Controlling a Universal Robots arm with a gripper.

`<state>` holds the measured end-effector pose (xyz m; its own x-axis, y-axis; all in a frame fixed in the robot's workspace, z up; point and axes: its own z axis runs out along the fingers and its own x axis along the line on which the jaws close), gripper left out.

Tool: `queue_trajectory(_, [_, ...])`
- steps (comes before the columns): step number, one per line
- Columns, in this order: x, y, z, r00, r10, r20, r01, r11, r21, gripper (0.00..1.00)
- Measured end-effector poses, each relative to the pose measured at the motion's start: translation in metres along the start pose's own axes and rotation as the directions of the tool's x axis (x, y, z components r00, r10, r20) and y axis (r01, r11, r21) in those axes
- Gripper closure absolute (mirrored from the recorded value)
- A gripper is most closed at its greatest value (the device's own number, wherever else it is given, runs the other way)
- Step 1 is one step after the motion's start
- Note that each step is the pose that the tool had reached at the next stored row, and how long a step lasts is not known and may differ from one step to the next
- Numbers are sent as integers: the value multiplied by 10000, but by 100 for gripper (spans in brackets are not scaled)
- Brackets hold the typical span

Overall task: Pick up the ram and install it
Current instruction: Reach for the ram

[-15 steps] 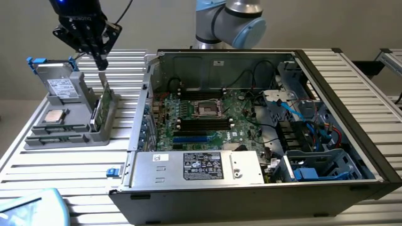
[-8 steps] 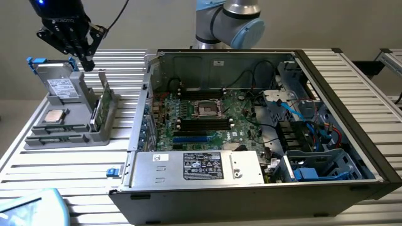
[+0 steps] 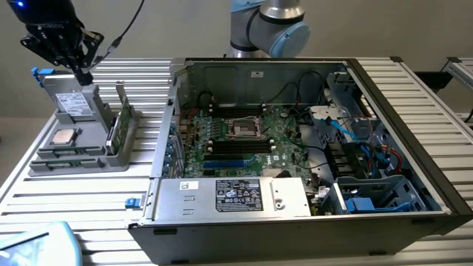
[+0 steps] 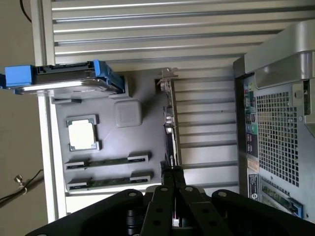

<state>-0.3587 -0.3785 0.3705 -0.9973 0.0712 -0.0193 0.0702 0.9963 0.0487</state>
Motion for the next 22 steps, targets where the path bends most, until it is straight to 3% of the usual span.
queue_trajectory(14, [636, -68, 27, 10000, 2, -39, -2, 10000, -16, 90])
queue_trajectory(20, [816, -136, 47, 9998, 9, -191, -10, 10000, -31, 90])
queue_trajectory(22, [827, -137, 49, 9998, 11, -201, -12, 10000, -32, 90])
